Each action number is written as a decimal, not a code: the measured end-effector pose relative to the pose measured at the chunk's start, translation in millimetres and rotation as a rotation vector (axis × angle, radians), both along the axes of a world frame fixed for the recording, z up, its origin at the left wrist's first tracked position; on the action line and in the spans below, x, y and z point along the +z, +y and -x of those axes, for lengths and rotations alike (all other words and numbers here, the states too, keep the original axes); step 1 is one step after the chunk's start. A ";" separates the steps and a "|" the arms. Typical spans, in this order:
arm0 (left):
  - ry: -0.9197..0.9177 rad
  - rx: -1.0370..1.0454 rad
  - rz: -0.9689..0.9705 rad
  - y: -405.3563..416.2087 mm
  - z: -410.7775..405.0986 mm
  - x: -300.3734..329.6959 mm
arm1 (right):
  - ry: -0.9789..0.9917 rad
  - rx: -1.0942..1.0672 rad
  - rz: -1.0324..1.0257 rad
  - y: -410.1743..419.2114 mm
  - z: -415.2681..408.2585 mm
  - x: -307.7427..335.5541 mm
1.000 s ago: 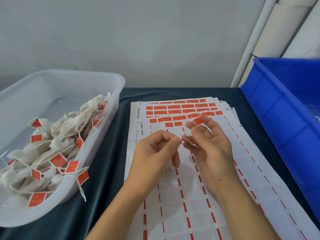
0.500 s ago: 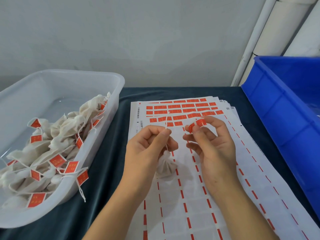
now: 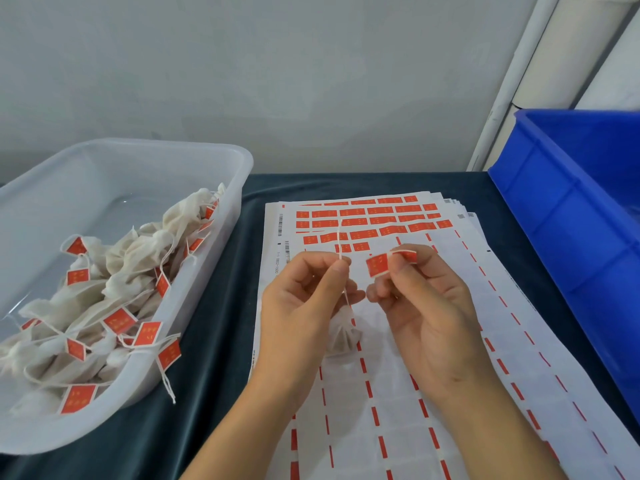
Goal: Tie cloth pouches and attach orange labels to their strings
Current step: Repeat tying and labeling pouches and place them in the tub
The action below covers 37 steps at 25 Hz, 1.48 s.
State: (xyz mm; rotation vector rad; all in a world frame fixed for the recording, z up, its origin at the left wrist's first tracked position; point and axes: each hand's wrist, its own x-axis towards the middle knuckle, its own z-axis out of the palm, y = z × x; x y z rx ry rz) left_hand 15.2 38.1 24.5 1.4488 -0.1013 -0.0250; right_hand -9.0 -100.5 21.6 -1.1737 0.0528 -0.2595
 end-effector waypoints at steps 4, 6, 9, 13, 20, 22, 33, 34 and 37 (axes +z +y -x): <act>-0.013 0.015 -0.011 -1.8 1.7 0.5 | -0.023 -0.005 -0.012 2.3 0.6 -0.4; -0.030 0.015 -0.027 -2.1 1.8 0.2 | -0.033 -0.007 0.009 1.9 0.4 -0.1; -0.055 0.007 -0.038 -1.7 2.1 -0.5 | -0.044 -0.024 0.069 1.6 0.5 -1.6; -0.057 0.017 -0.052 -2.5 1.8 -0.9 | -0.022 -0.047 0.074 1.1 1.1 -2.2; -0.042 0.025 -0.058 -2.4 1.7 -2.4 | -0.001 -0.071 0.164 1.0 0.0 -1.7; -0.043 0.020 -0.054 -2.5 2.2 -1.7 | 0.010 -0.076 0.174 1.8 0.4 -1.7; -0.094 -0.023 0.052 -3.3 4.8 -3.8 | -0.032 -0.070 0.147 5.9 2.2 0.7; -0.103 -0.018 0.031 -3.6 5.4 -4.0 | -0.036 -0.081 0.151 6.3 2.8 1.5; -0.109 0.000 -0.024 -4.2 5.9 -6.3 | -0.030 -0.092 0.164 6.7 3.7 3.3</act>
